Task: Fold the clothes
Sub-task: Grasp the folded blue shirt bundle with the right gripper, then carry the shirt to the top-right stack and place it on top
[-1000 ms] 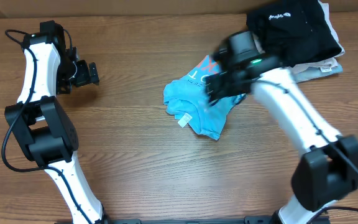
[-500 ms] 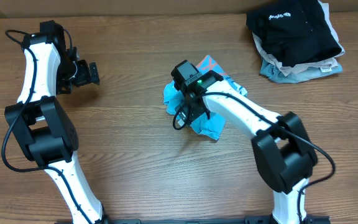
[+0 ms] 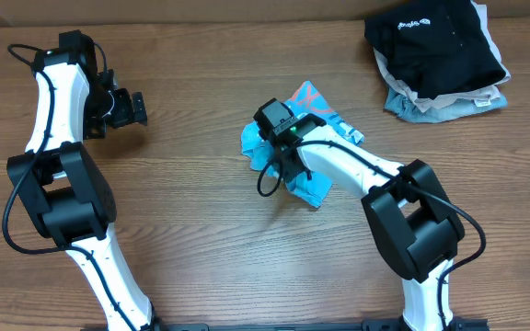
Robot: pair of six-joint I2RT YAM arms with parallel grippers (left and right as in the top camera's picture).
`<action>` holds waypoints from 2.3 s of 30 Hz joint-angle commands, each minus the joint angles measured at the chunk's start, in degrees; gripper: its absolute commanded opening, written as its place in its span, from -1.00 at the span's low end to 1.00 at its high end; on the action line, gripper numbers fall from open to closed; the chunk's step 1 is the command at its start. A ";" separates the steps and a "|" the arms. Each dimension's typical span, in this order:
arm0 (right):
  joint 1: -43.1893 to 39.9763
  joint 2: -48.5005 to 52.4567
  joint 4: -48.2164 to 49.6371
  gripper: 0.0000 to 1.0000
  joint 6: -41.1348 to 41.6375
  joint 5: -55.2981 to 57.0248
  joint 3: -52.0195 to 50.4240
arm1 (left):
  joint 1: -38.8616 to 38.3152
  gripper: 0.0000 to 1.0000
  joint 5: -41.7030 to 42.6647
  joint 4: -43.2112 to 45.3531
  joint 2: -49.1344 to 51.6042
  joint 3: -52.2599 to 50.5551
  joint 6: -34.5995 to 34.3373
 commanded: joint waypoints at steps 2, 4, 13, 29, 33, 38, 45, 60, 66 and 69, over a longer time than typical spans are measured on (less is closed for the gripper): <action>-1.46 0.52 0.59 -0.39 0.68 0.55 -2.03 | -0.37 1.00 1.03 0.22 0.61 -0.09 0.68; -2.23 0.50 1.36 -0.61 2.89 1.11 -1.97 | -0.37 0.99 1.03 0.22 0.61 -0.09 0.68; -4.81 -3.04 -5.27 -0.92 7.58 1.20 6.75 | -0.37 0.99 1.01 0.61 0.61 -0.09 0.68; -16.94 -11.08 -21.35 -0.92 4.20 1.92 40.04 | -0.37 0.99 1.01 1.29 0.61 -0.09 0.68; -21.44 -11.08 -20.15 -0.92 4.20 5.11 43.60 | -0.37 1.00 1.01 1.29 0.61 -0.09 0.68; -27.89 -10.73 -13.44 -0.92 2.69 8.15 44.04 | -0.37 1.00 1.01 1.44 0.61 -0.09 0.70; -35.71 -7.52 -4.31 -0.92 -1.18 8.66 44.04 | -0.37 1.00 0.96 1.49 0.61 -0.09 0.70; -39.28 5.51 1.73 -0.92 -2.64 3.37 44.02 | -0.39 0.99 0.85 1.68 0.61 -0.09 0.63; -36.74 8.79 -3.08 0.20 -2.58 -1.31 44.02 | -0.39 1.00 0.85 1.73 0.61 -0.09 0.63; -35.41 8.09 -4.42 0.93 -0.50 -1.42 44.13 | -0.39 0.99 0.85 1.73 0.61 -0.09 0.66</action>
